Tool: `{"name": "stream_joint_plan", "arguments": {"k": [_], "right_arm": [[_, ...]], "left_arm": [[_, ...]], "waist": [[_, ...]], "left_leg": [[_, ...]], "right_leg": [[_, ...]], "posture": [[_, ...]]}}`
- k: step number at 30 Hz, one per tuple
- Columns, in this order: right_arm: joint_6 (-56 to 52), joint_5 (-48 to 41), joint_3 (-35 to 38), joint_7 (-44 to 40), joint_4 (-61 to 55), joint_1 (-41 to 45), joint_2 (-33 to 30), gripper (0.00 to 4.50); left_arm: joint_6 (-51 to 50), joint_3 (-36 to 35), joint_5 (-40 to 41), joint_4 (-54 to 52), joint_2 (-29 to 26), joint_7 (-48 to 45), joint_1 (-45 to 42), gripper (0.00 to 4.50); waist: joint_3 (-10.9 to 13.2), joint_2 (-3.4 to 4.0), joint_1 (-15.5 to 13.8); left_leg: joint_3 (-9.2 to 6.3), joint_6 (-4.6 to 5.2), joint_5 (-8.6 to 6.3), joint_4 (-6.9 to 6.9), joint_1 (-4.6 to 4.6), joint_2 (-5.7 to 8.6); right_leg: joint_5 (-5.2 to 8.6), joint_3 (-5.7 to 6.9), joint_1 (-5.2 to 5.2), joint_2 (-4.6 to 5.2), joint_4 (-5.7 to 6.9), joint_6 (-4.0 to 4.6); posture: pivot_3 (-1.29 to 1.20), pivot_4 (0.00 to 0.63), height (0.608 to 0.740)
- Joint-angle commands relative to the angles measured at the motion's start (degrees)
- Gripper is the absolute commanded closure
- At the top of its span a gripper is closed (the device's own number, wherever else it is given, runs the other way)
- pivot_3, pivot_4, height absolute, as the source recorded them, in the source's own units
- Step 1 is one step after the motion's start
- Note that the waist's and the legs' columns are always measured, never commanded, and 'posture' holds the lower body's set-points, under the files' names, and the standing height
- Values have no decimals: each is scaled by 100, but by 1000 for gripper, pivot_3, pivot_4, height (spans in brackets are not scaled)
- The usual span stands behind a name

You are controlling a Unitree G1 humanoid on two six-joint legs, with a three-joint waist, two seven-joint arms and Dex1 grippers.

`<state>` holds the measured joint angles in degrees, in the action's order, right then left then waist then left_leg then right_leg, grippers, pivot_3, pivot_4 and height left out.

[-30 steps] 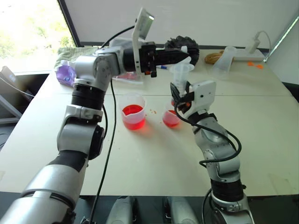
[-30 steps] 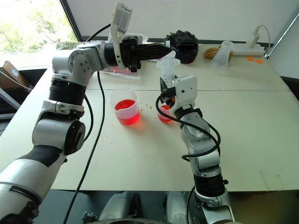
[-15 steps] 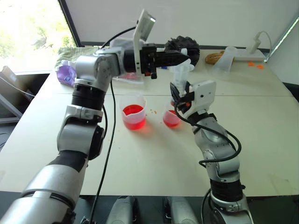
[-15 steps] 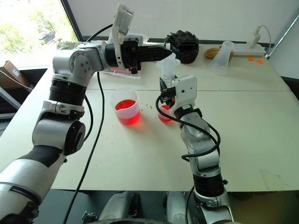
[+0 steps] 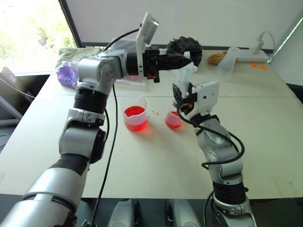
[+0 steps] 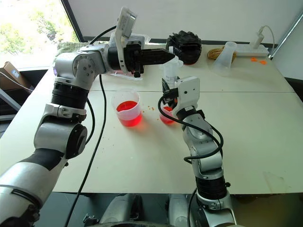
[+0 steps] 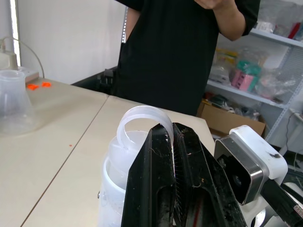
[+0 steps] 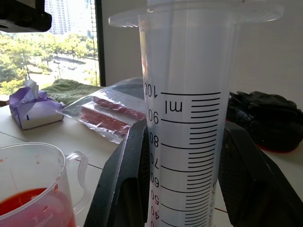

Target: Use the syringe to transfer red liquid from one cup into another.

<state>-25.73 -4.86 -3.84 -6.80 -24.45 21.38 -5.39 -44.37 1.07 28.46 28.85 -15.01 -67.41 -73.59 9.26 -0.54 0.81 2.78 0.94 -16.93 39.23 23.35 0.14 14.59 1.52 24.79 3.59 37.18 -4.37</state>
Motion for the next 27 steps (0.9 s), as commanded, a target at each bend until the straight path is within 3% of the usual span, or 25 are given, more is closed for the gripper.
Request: {"name": "stream_joint_plan", "arguments": {"k": [1,27], "right_arm": [[108,-49,81,26,-234,265,46,3160],[-92,-153,186,-59,-319,365,-93,3160]], "left_arm": [[-80,261,-13,-233,90,-128,113,4408],[-286,211,33,-530,116,-7,336,4408]], "waist": [[0,0,0],[0,0,-1]], "left_leg": [[0,0,0,0,0,0],[0,0,0,1,0,0]], "right_leg": [[0,0,0,0,0,0],[0,0,0,0,1,0]], "posture": [[0,150,740],[0,150,740]]}}
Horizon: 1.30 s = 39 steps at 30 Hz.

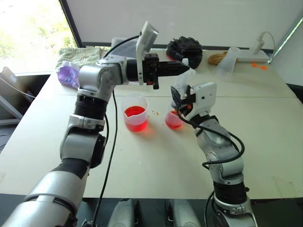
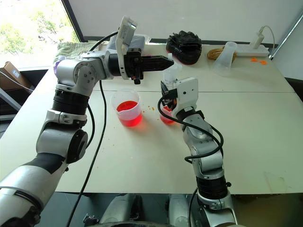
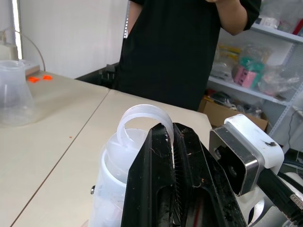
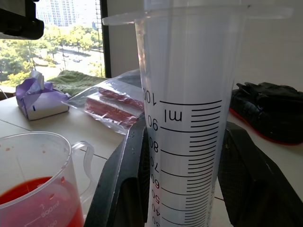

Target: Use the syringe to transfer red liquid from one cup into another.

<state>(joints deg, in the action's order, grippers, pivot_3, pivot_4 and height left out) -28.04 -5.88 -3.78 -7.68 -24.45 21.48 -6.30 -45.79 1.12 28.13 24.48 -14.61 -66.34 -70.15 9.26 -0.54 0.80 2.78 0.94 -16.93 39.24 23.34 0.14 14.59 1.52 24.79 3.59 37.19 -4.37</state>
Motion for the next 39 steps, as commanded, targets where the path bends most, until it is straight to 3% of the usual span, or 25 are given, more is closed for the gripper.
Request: {"name": "stream_joint_plan", "arguments": {"k": [1,7,12,25,39], "right_arm": [[131,-61,183,24,-321,352,-11,3160],[-18,-252,273,29,-412,391,18,3160],[-106,-321,266,45,-459,490,22,3160],[-546,-619,378,63,-700,604,100,3160],[-956,-847,517,20,-963,726,-44,3160]], "left_arm": [[-144,187,70,-77,72,-106,-32,4408],[-135,93,97,1,56,-59,-157,4408],[-117,63,91,48,49,-32,-224,2876],[-56,-95,138,207,-160,21,-218,2876],[-109,-643,280,227,-829,366,-79,2876]], "waist": [[0,0,1],[0,0,0],[0,0,-5],[0,0,0],[0,0,1]], "left_leg": [[0,0,0,0,0,0],[0,0,0,0,0,0],[0,0,0,0,0,0],[-1,0,0,0,-1,0],[-1,0,0,1,-1,0]], "right_leg": [[0,0,0,0,0,0],[0,0,0,0,0,0],[0,0,0,0,0,0],[0,0,0,0,2,0],[0,0,0,1,3,0]], "posture": [[0,150,740],[0,150,740],[0,150,740],[0,150,740],[0,150,740]]}}
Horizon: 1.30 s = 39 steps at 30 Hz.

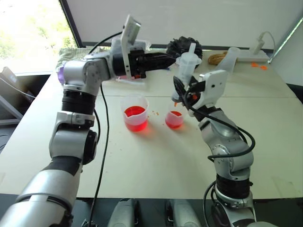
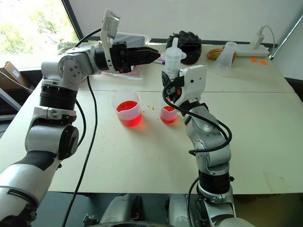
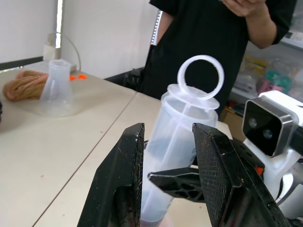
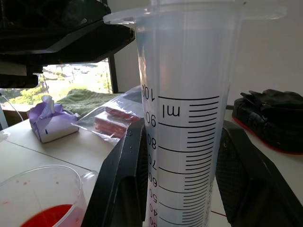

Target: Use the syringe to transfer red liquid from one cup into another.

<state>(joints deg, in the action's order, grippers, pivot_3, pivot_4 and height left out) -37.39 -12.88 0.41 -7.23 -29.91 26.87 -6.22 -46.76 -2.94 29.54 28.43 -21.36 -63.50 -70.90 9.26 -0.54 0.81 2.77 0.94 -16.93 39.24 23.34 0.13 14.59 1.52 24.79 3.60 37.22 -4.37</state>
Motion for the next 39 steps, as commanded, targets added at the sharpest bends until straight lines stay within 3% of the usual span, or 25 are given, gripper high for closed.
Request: {"name": "stream_joint_plan", "arguments": {"k": [1,8,15,20,25,30,36,39], "right_arm": [[-73,-175,121,-27,-444,204,-72,3160],[-1278,-682,564,200,-649,494,-135,3160],[-3800,-1881,2323,543,-210,2323,-204,3160],[-5312,-1651,3153,761,888,3655,-700,3160],[-5511,-2294,2388,749,2902,3744,-2350,3160],[-5511,-3498,1405,1036,4521,3719,-3431,3160],[-5511,-4724,434,1806,5659,3820,-3844,3160],[-5511,-4957,-15,1944,5434,3677,-3872,3160]], "left_arm": [[-34,-289,148,-182,-205,126,24,2876],[-174,-570,327,-582,-475,440,480,2876],[-355,-739,662,-1371,-285,918,1142,2876],[-458,-762,854,-1849,-185,1208,1526,2876],[-550,-806,1038,-2297,-228,1414,1897,2876],[-600,-918,1219,-2545,-310,1558,2099,2876],[-612,-866,1356,-3003,-512,1547,2447,2876],[-693,-876,1458,-3326,-764,1494,2684,2876]], "waist": [[0,0,1],[0,0,-1],[0,0,-17],[-1,1,-11],[-1,2,-15],[-1,2,26],[-1,2,21],[0,2,12]], "left_leg": [[0,0,0,0,0,0],[0,0,0,0,0,-1],[-4,-28,16,0,1,-2],[-3,-24,13,-2,1,-2],[1,0,0,-6,1,2],[6,2,-1,-9,2,-1],[12,3,-1,-10,-1,-5],[11,3,-2,-9,1,-5]], "right_leg": [[0,0,0,0,0,0],[0,0,0,4,4,0],[0,2,0,13,11,0],[-1,2,0,20,10,1],[-1,1,-2,26,2,1],[-1,0,-1,24,-8,2],[0,-5,0,22,-11,2],[0,-5,0,22,-12,2]], "posture": [[0,150,740],[0,150,740],[0,150,740],[0,150,740],[0,150,740],[0,150,740],[0,150,740],[0,150,740]]}}
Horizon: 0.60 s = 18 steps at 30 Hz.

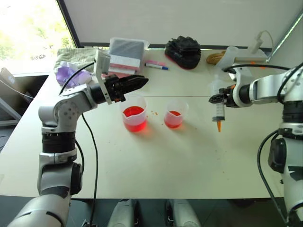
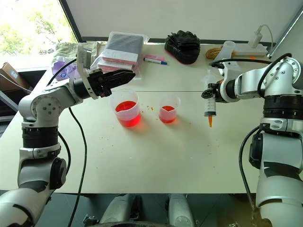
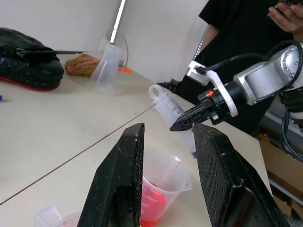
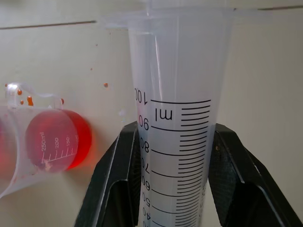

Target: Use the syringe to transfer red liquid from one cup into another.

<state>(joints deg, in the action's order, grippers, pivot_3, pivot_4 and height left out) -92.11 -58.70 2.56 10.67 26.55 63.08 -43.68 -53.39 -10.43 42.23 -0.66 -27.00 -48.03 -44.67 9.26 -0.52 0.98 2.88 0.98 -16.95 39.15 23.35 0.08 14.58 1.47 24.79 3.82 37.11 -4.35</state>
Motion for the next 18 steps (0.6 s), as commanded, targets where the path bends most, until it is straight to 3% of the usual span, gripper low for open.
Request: {"name": "stream_joint_plan", "arguments": {"k": [1,7,18], "right_arm": [[-39,-495,-321,200,-205,26,-143,3160],[-39,-1180,-1100,506,133,-110,-272,3160],[-39,-998,-1078,922,522,-39,44,3160]], "left_arm": [[-27,-112,203,-490,-275,-84,121,2876],[90,123,195,-1066,-962,-497,611,2876],[171,455,163,-1359,-1883,-1269,1044,2876]], "waist": [[0,0,-12],[0,0,-25],[1,-1,-17]], "left_leg": [[-1,0,0,0,1,0],[-2,4,-2,2,3,1],[-2,6,-4,2,3,-1]], "right_leg": [[0,0,0,0,-1,0],[0,1,-1,2,-6,0],[1,2,-1,0,-10,1]], "posture": [[0,150,740],[0,150,740],[0,150,740]]}}
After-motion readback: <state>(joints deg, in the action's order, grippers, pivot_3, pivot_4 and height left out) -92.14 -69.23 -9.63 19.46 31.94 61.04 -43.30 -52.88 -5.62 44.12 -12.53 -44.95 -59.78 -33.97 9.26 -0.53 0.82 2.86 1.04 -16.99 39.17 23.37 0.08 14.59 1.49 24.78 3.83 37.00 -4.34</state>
